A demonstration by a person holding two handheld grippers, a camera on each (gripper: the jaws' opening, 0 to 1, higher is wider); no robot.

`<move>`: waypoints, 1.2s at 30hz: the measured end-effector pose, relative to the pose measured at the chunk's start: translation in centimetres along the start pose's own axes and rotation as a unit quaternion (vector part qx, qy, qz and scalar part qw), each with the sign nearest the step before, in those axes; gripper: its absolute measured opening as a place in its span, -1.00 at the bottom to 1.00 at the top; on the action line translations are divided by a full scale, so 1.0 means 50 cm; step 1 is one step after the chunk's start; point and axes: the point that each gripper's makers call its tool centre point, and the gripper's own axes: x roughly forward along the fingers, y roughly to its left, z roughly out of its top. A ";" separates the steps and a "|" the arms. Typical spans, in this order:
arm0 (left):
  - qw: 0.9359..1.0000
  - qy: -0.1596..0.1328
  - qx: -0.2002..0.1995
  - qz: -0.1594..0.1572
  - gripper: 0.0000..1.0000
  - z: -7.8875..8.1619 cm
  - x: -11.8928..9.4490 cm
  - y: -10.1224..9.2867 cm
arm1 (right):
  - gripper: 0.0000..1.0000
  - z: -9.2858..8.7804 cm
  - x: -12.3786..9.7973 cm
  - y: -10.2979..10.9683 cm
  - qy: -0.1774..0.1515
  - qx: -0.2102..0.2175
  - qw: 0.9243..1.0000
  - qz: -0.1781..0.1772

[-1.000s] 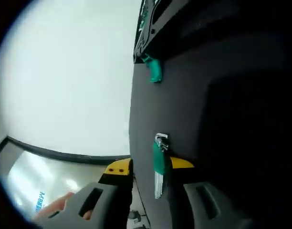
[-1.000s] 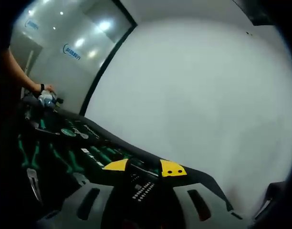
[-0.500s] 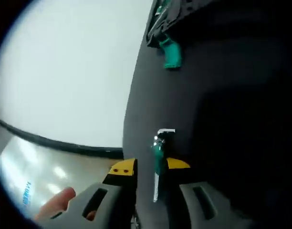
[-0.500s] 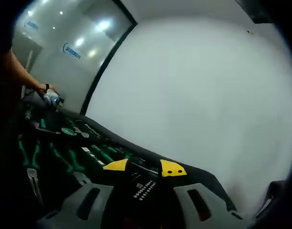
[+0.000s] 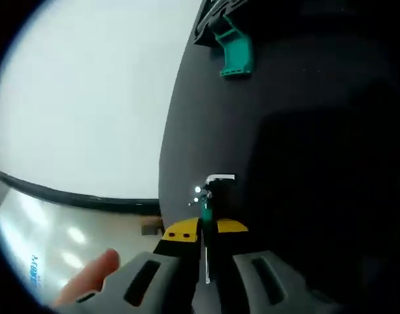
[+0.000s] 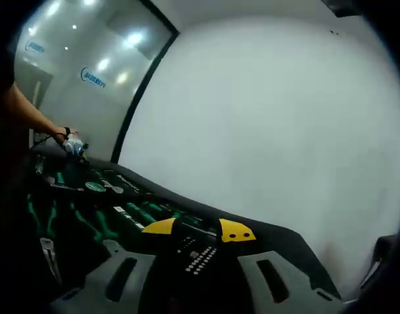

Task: Pick up the tools and put them into their designated positions in the toolbox.

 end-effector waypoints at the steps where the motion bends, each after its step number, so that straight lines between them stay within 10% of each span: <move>1: 0.999 -0.023 0.000 0.023 -0.95 0.014 -0.006 0.014 | -0.57 0.000 -0.001 0.001 0.000 0.001 1.000 0.000; 5: 0.992 -0.074 -0.003 0.105 -0.96 0.085 -0.106 0.071 | -0.57 0.001 -0.001 0.000 -0.001 0.003 1.000 -0.001; 16: 0.968 -0.240 -0.010 0.075 -0.95 0.335 -0.387 0.022 | -0.57 0.003 -0.001 -0.001 -0.004 -0.002 1.000 -0.002; 29: 0.971 -0.236 0.017 0.020 -0.95 0.446 -0.486 -0.092 | -0.57 -0.004 0.002 -0.009 0.004 -0.010 1.000 -0.013; 36: 0.968 -0.238 0.037 -0.064 -0.91 0.476 -0.478 -0.175 | -0.57 -0.015 0.009 -0.013 0.018 -0.017 1.000 -0.017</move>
